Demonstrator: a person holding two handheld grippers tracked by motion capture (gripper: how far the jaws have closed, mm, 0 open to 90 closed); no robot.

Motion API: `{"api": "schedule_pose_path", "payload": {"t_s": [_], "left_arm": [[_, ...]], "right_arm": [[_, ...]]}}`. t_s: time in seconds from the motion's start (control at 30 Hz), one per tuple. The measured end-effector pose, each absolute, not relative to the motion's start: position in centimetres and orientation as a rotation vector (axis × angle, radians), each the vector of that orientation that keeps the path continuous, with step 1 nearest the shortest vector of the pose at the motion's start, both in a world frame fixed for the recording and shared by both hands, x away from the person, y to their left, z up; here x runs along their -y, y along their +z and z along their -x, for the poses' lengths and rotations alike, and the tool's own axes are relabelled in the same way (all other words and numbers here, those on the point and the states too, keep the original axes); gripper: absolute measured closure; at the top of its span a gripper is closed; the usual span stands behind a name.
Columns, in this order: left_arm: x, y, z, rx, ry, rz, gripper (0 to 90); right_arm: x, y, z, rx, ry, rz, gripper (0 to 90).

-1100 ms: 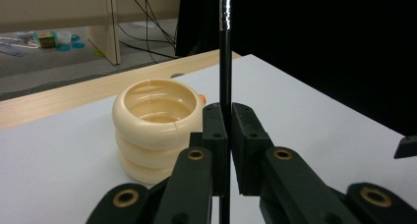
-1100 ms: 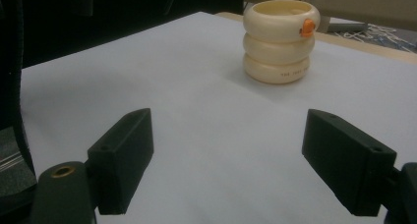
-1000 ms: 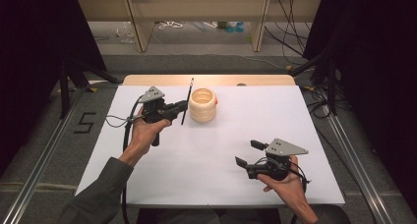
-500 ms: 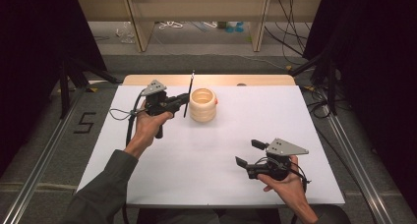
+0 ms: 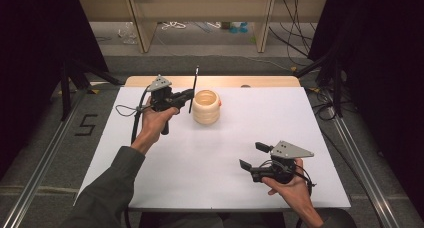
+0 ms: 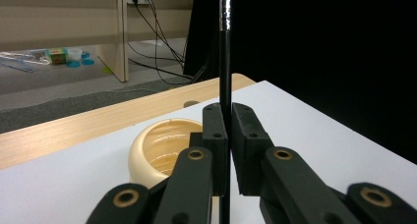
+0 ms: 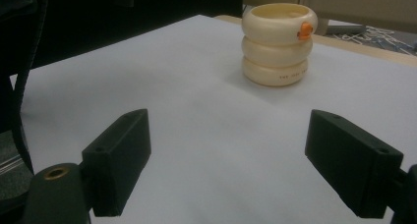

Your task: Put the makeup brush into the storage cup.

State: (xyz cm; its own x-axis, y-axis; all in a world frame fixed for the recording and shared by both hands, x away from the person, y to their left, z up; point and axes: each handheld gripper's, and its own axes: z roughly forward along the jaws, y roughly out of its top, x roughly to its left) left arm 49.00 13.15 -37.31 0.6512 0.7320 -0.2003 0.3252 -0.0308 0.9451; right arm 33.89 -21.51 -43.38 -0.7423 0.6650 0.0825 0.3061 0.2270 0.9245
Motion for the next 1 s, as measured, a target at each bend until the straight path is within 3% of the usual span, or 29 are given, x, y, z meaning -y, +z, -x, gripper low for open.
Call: {"api": "schedule_pose_path", "payload": {"t_s": [1.0], "left_arm": [[-10.4,-37.2,-53.2,-0.916,0.451,-1.636,84.8]], "right_arm": [[21.5,-43.4,-33.9,-2.175,1.525,-0.895,18.9]]}}
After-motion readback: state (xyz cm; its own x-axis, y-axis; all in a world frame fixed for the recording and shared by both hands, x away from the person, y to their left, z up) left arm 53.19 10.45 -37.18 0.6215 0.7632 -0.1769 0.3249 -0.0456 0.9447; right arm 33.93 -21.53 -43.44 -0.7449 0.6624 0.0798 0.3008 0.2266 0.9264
